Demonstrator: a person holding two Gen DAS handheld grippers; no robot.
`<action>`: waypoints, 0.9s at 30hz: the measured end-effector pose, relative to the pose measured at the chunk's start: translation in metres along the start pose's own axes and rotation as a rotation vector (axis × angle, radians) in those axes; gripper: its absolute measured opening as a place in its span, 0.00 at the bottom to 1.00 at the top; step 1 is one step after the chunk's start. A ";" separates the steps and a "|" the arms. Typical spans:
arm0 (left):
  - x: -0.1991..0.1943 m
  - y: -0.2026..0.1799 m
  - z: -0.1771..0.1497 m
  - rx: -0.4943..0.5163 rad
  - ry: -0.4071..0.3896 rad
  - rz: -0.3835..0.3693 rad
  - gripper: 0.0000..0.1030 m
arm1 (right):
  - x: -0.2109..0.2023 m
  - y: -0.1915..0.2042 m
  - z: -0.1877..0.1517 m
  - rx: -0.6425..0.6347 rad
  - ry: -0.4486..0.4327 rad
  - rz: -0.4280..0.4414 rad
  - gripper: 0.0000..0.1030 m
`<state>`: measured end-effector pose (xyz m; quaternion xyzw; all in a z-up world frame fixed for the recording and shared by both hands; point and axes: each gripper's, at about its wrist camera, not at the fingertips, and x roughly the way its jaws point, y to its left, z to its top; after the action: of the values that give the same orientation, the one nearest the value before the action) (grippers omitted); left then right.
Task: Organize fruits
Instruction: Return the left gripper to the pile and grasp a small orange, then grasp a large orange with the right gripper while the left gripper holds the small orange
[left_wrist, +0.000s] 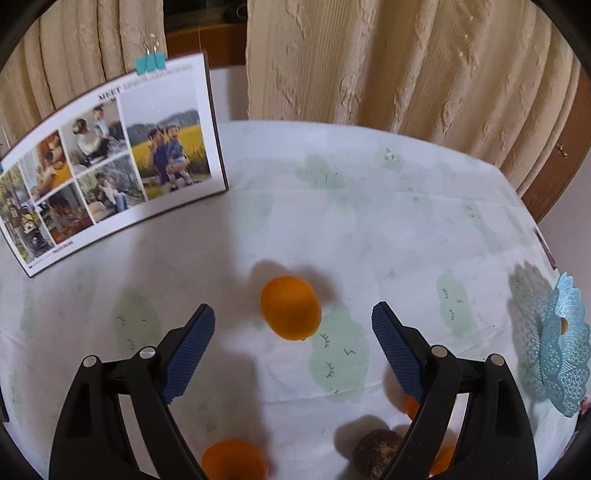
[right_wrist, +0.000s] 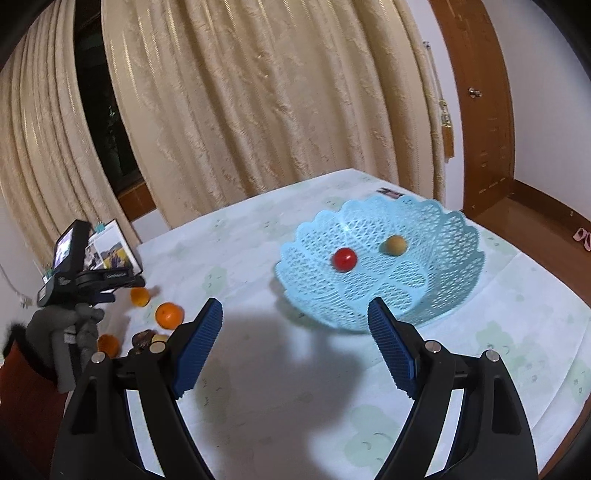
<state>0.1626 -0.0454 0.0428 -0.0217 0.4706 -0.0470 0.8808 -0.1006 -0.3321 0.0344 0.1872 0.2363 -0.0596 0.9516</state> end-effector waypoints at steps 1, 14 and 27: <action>0.004 0.000 0.001 -0.002 0.011 0.003 0.80 | 0.001 0.003 -0.001 -0.007 0.006 0.002 0.80; 0.009 0.006 -0.009 -0.025 0.040 -0.050 0.37 | 0.023 0.035 -0.012 -0.035 0.125 0.103 0.80; -0.096 0.002 0.007 -0.017 -0.259 -0.103 0.36 | 0.088 0.102 0.000 -0.104 0.261 0.208 0.80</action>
<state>0.1155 -0.0333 0.1256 -0.0593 0.3516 -0.0851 0.9304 -0.0023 -0.2396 0.0259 0.1674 0.3401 0.0762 0.9222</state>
